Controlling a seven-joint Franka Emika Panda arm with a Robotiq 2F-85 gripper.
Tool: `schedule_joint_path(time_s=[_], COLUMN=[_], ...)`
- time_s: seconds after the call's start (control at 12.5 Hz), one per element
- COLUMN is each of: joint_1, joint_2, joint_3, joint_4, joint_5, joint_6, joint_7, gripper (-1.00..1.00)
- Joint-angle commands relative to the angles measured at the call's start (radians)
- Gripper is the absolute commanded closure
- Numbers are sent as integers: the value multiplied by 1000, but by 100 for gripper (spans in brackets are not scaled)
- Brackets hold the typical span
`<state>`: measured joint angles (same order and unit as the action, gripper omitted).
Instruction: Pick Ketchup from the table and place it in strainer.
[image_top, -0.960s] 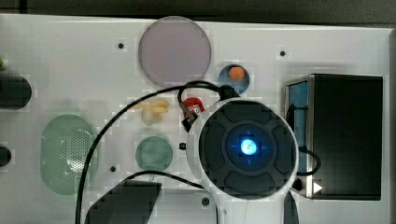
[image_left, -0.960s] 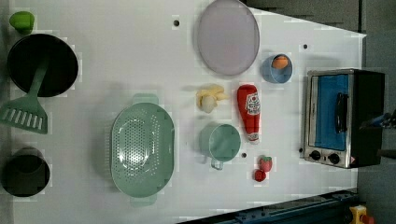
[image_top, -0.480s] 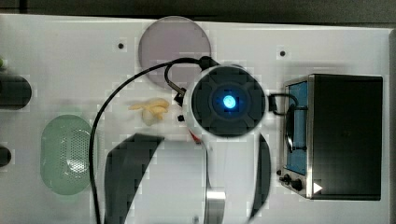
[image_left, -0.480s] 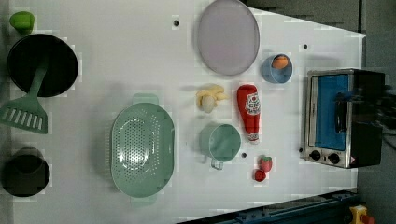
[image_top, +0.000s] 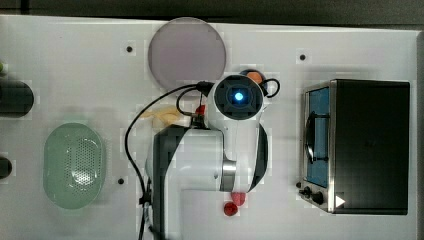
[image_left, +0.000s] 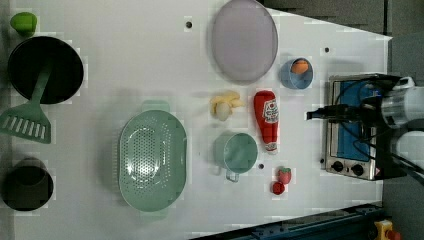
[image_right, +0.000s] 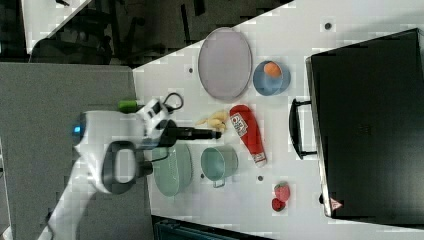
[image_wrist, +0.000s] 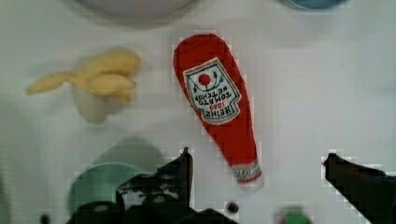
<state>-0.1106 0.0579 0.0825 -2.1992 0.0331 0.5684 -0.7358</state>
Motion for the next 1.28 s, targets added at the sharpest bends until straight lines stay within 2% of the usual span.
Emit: schedule_joint_path(time_s=[0.08,0.48,0.96,1.04,1.28], joint_1=[5,26,26,26,26], joint_2=[38,169,315,329,324], joint_3=[17,18,10,11,13], joint_4=[-45,-132,-171,-174,-174], joint_5=[-8,-23,-23,-23,-23], joint_6=[139,400,597,618,624], joint_7=[-231,-232,-231,-231,-228], gripper=[-100,-100,-100,-93,-21])
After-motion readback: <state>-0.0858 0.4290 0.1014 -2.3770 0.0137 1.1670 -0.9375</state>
